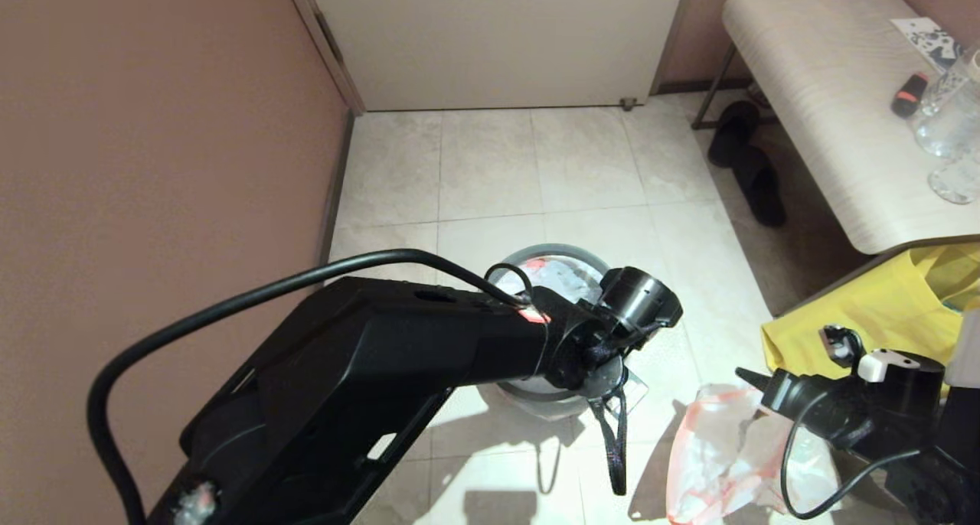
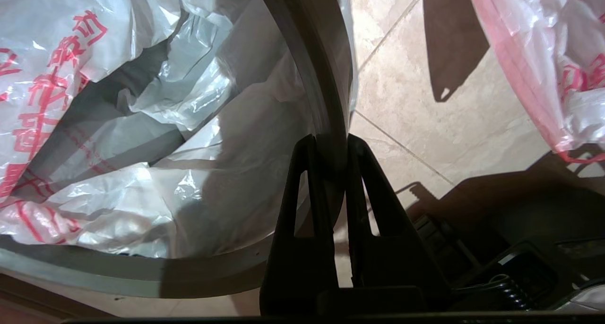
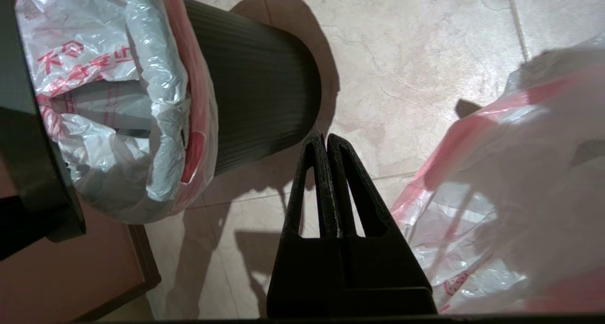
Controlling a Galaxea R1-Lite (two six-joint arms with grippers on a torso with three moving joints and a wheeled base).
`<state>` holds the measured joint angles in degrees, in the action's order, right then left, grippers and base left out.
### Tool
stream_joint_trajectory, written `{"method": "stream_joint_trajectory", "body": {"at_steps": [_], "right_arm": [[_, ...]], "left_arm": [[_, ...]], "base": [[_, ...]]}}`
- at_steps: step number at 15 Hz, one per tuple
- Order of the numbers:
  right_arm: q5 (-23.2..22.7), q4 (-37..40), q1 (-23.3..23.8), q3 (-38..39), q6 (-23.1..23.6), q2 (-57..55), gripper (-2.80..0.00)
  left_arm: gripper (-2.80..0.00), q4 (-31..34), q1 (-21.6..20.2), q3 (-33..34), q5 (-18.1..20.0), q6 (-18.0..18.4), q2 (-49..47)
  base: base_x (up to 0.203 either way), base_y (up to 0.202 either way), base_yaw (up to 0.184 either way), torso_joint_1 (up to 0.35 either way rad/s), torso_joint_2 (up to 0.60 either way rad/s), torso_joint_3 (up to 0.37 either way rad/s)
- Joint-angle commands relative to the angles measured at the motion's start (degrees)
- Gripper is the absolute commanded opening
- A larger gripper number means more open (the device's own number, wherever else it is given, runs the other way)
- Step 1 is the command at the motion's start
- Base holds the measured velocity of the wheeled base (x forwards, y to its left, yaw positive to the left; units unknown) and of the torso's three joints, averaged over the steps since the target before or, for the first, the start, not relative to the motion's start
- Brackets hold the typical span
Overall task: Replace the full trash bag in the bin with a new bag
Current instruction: Place the trash can ring on the trash can
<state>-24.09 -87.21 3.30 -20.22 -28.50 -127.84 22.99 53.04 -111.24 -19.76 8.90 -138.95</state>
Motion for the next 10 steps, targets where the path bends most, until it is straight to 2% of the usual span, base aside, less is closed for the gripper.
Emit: {"method": "stream_joint_trajectory", "body": {"at_steps": [1, 4, 5, 10], "right_arm": [[-0.2, -2.7, -0.1, 0.0, -0.1, 0.0, -2.8], [-0.2, -2.7, -0.3, 0.0, -0.1, 0.0, -2.8], [-0.2, -2.7, -0.3, 0.0, -0.1, 0.0, -2.8], [-0.2, -2.7, -0.4, 0.0, -0.1, 0.0, -2.8]], "left_arm": [[-2.8, 0.0, -0.6, 0.0, -0.2, 0.1, -1.5], [-2.8, -0.2, -0.9, 0.0, -0.2, 0.5, -1.8], [0.0, -0.4, -0.9, -0.2, -0.1, 0.7, -1.9], [0.0, -5.8, -0.9, -0.2, -0.2, 2.5, -2.3]], "base": [[0.0, 0.0, 0.0, 0.0, 0.0, 0.0], [0.0, 0.0, 0.0, 0.0, 0.0, 0.0], [0.0, 0.0, 0.0, 0.0, 0.0, 0.0], [0.0, 0.0, 0.0, 0.0, 0.0, 0.0]]}}
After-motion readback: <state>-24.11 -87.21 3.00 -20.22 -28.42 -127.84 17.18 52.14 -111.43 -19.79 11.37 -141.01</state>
